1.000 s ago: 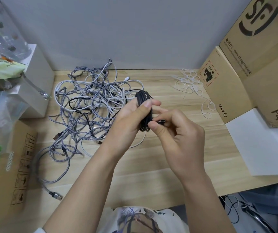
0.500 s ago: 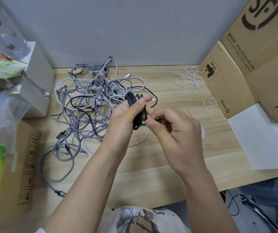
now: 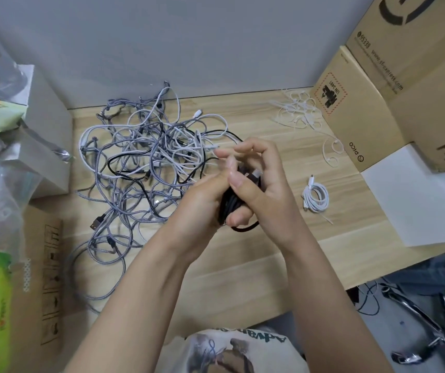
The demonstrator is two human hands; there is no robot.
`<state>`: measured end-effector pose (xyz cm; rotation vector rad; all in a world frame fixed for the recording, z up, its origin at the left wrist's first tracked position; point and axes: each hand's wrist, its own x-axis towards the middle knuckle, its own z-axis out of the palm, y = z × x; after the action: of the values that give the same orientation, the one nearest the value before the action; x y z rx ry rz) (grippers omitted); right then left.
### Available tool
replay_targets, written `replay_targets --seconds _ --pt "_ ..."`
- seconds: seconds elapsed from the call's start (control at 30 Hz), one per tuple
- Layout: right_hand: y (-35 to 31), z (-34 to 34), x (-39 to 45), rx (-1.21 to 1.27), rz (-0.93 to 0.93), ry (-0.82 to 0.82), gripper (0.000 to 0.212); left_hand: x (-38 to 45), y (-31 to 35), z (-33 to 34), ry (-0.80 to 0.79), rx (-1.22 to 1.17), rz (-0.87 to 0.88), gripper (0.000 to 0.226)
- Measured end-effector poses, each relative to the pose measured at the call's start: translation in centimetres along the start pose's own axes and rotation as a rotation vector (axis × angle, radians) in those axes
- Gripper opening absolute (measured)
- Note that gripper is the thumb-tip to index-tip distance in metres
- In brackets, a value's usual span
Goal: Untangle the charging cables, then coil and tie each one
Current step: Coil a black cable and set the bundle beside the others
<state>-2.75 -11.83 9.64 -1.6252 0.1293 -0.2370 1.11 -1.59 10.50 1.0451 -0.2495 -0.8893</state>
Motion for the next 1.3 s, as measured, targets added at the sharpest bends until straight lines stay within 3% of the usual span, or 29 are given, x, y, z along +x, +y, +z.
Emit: replay_targets --seconds 0.13,0.2,0.27,0.33,0.4,0.57,0.67,0.77,0.93,1.07,1.1,1.17,1.23,1.3 --pt "0.7 0.0 0.1 -0.265 0.007 0.08 0.025 0.7 -0.1 -0.3 -0.024 -0.013 -0.127 0.06" --pt "1.3 0.4 0.3 -0.285 0.002 0.186 0.029 1.4 -0.5 0.0 0.119 0.056 -0.147 0.07" --pt "2.2 0.3 0.8 -0.351 -0.039 0.303 0.032 2.5 -1.1 0.6 0.366 0.188 -0.113 0.073" --pt "2.9 0.0 1.4 -0.383 -0.081 0.385 0.033 3.4 -1.6 1.2 0.565 0.26 -0.053 0.067" --pt "3.2 -0.9 2.0 -0.358 -0.093 0.413 0.042 4.4 -2.0 2.1 0.621 0.241 0.005 0.055" --pt "3.2 -4.5 4.4 -0.073 0.077 0.495 0.047 6.4 -2.7 2.9 0.339 -0.037 0.025 0.032" --pt "3.3 -6.9 5.8 -0.004 0.117 0.384 0.041 7.6 -3.3 3.1 0.132 -0.001 -0.029 0.044" --pt "3.2 -8.9 6.5 0.142 0.218 0.243 0.036 8.9 -3.6 3.6 -0.008 -0.005 -0.064 0.038" --pt "3.6 -11.7 8.0 0.13 0.22 0.111 0.037 11.1 -3.5 5.0 -0.003 -0.175 -0.084 0.022" --pt "5.1 -14.7 9.6 0.015 0.231 -0.013 0.034 13.2 -3.6 5.7 0.148 0.099 -0.174 0.026" --pt "6.2 -15.9 10.1 -0.025 0.24 0.016 0.033 13.7 -3.7 5.7 0.185 0.164 -0.184 0.028" --pt "9.1 -18.5 11.2 -0.11 0.324 0.236 0.028 14.4 -4.0 5.6 0.239 0.221 -0.197 0.03" --pt "12.7 -21.9 11.7 -0.38 0.432 0.51 0.013 14.8 -4.3 5.6 0.281 0.255 -0.206 0.03" --pt "16.1 -24.7 11.3 -0.68 0.602 0.595 0.022 14.9 -4.7 5.6 0.309 0.271 -0.218 0.029"
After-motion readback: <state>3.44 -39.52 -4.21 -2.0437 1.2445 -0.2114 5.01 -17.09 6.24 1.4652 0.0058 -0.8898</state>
